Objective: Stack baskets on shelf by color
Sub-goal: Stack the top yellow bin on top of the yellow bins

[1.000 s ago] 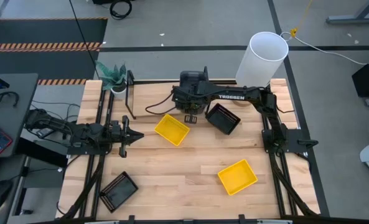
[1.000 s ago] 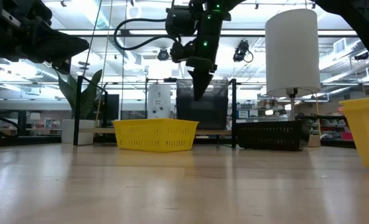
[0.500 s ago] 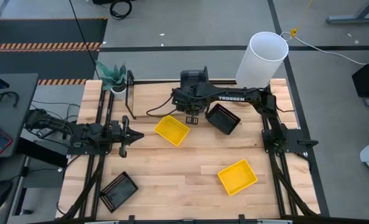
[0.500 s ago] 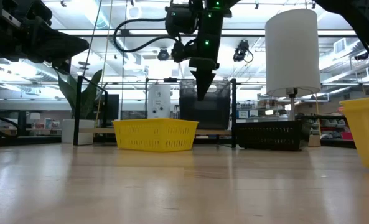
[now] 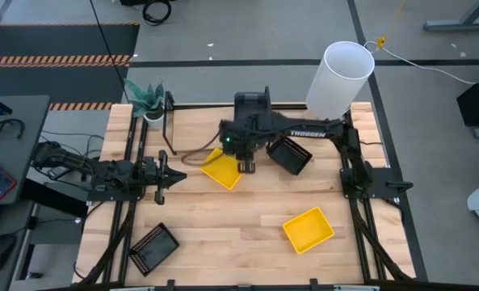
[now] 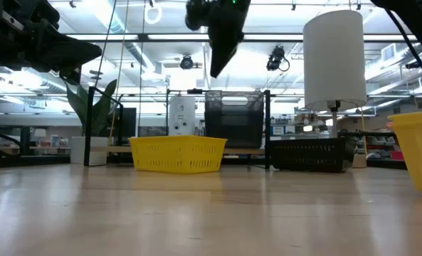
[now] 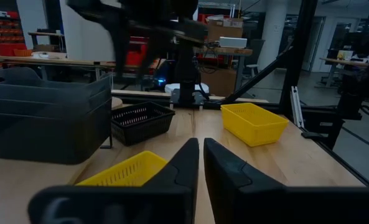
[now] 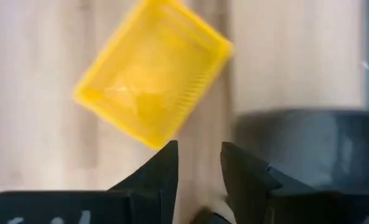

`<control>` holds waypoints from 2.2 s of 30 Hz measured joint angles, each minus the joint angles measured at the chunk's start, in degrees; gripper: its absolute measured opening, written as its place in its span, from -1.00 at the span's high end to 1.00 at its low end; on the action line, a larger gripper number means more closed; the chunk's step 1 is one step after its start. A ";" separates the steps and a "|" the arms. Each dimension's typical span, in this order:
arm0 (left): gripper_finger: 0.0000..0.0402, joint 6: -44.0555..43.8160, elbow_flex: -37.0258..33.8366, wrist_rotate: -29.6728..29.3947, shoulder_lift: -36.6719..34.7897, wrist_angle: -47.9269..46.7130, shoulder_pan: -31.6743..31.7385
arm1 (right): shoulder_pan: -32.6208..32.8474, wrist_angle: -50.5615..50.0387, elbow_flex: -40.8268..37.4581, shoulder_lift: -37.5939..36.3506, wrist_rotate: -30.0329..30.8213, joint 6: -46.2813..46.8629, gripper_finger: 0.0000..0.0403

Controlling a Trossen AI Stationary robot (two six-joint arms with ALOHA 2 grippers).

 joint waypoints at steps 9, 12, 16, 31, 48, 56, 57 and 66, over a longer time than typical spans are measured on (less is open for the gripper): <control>0.83 -0.01 -0.01 -0.01 -0.01 0.00 0.00 | 6.06 8.80 -9.41 0.02 -0.32 -11.08 0.19; 0.85 -0.01 -0.01 0.01 0.00 0.00 -0.01 | 6.73 12.46 -13.94 0.15 -0.39 -12.99 0.08; 0.86 -0.01 -0.01 0.00 0.00 0.00 -0.02 | 7.51 20.17 -20.75 0.13 -0.42 -16.90 -0.03; 0.85 0.01 0.00 -0.01 0.01 0.00 0.00 | 7.50 39.26 -34.40 0.15 -1.44 -24.76 0.18; 0.84 0.01 -0.01 0.00 0.00 0.00 -0.01 | 8.76 41.78 -37.23 0.15 -1.85 -24.28 0.93; 0.84 0.02 -0.01 -0.01 0.00 -0.01 0.00 | 14.85 35.30 -29.50 0.15 -4.66 -9.01 0.97; 0.83 0.02 -0.01 -0.01 0.00 0.00 0.00 | 15.74 33.48 -27.90 0.15 -4.61 -6.74 0.97; 0.84 0.01 0.00 -0.01 -0.01 0.00 0.00 | 24.27 18.64 -15.21 0.13 -5.06 18.01 0.97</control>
